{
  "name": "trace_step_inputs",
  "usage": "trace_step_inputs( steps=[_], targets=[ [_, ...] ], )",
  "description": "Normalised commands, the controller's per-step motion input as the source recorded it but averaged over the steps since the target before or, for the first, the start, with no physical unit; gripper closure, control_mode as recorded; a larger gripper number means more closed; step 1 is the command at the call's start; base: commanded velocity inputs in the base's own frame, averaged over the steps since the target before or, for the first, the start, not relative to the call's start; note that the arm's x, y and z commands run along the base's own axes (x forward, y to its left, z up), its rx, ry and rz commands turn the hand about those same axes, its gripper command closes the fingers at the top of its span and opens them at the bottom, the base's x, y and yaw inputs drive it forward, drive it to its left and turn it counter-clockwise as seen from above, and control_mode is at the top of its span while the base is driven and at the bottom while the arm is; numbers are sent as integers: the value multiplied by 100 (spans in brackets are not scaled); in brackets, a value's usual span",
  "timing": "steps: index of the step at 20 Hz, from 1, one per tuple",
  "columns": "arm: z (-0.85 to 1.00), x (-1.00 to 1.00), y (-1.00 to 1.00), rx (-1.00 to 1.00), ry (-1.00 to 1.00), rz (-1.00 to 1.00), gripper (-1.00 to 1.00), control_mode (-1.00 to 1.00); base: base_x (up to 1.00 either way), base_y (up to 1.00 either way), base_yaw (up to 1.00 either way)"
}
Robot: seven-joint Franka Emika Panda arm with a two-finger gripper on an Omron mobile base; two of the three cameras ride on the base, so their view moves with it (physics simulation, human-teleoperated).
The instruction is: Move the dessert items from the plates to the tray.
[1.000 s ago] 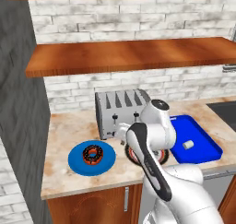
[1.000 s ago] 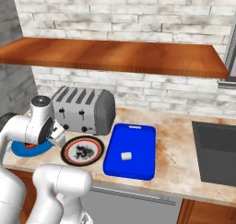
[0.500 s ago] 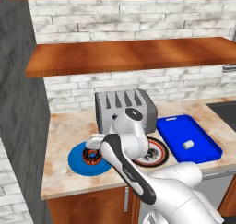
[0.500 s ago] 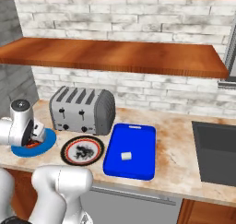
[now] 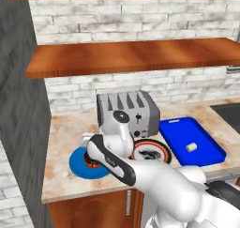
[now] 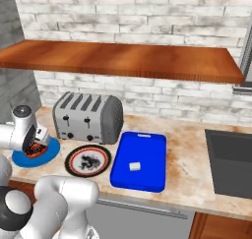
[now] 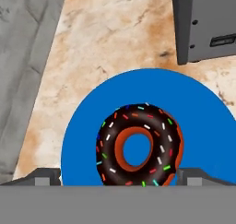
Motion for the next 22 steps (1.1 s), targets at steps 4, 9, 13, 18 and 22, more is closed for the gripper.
trace_step_inputs(
  steps=[4,9,13,18,22],
  targets=[
    [-1,4,0,-1,7,-4,-100,-100,0,0,0],
    [-7,0,-14,-5,7,-10,-100,-100,0,0,0],
    [-5,0,0,0,0,0,-100,-100,0,0,0],
    [-32,0,-19,-2,0,0,-100,-100,0,0,0],
    [-36,0,-39,-2,0,0,-100,-100,0,0,0]
  ],
)
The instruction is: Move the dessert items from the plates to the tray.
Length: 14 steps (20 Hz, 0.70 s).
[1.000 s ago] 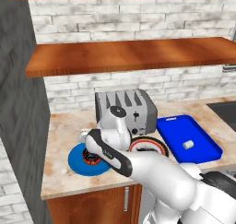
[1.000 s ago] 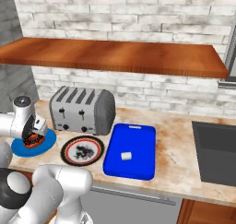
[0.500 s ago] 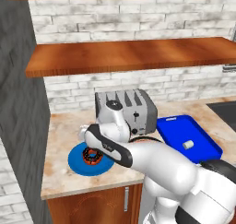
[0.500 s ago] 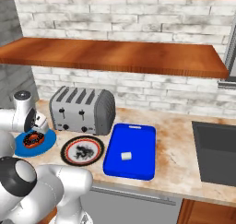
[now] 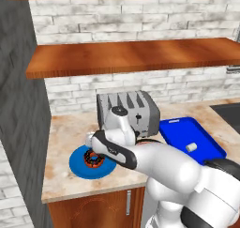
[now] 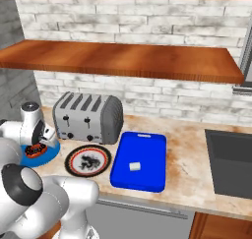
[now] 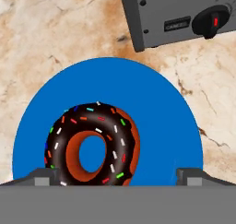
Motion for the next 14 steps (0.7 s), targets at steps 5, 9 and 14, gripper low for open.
trace_step_inputs(
  steps=[5,9,14],
  targets=[
    [-20,0,-1,-3,0,0,-100,-100,0,0,0],
    [-16,2,7,-5,0,0,-100,-100,0,0,0],
    [-23,4,1,-6,0,0,-100,-100,0,0,0]
  ],
)
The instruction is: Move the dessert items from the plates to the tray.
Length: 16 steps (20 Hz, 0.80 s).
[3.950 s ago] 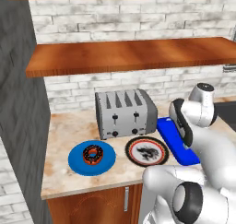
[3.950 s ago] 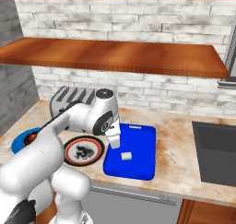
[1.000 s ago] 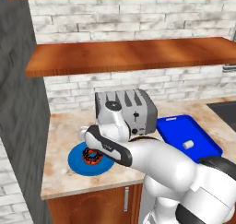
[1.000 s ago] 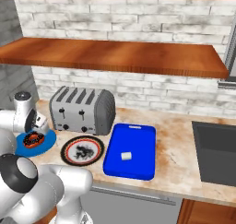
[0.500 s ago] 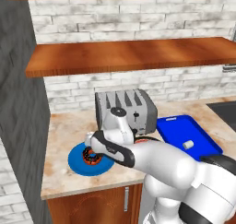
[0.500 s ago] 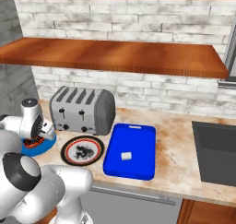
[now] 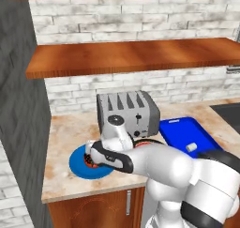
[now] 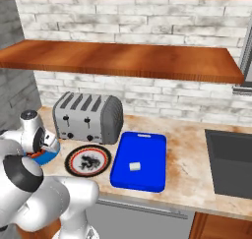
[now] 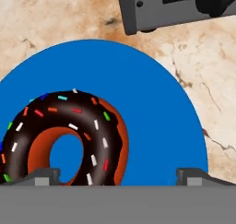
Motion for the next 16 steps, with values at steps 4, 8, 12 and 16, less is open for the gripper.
trace_step_inputs(
  steps=[4,8,12,16],
  targets=[
    [-39,8,0,-7,0,0,-100,-100,0,0,0],
    [-31,25,6,-3,-1,0,-100,-100,0,0,0],
    [-12,21,9,-2,0,0,100,-100,0,0,0],
    [10,0,0,0,0,-1,100,-100,0,0,0]
  ],
)
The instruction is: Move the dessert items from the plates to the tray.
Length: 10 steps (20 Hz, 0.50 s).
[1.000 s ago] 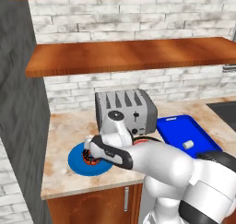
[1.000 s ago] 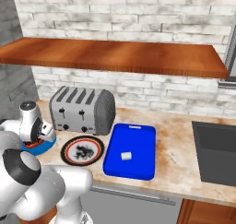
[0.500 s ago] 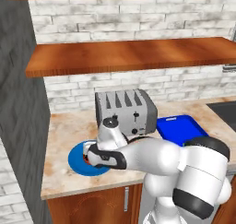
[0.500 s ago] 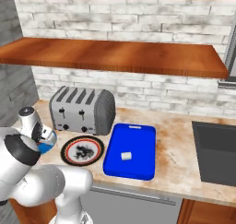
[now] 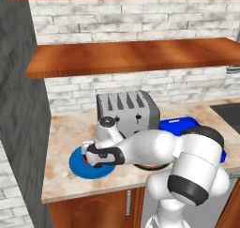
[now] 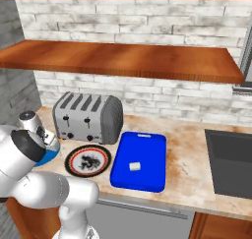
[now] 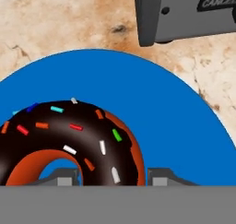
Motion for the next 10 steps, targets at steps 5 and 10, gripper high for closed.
trace_step_inputs(
  steps=[5,10],
  targets=[
    [82,0,-1,0,-4,-10,100,-100,0,0,0],
    [95,-3,-67,1,-1,-18,100,-100,0,0,0]
  ],
)
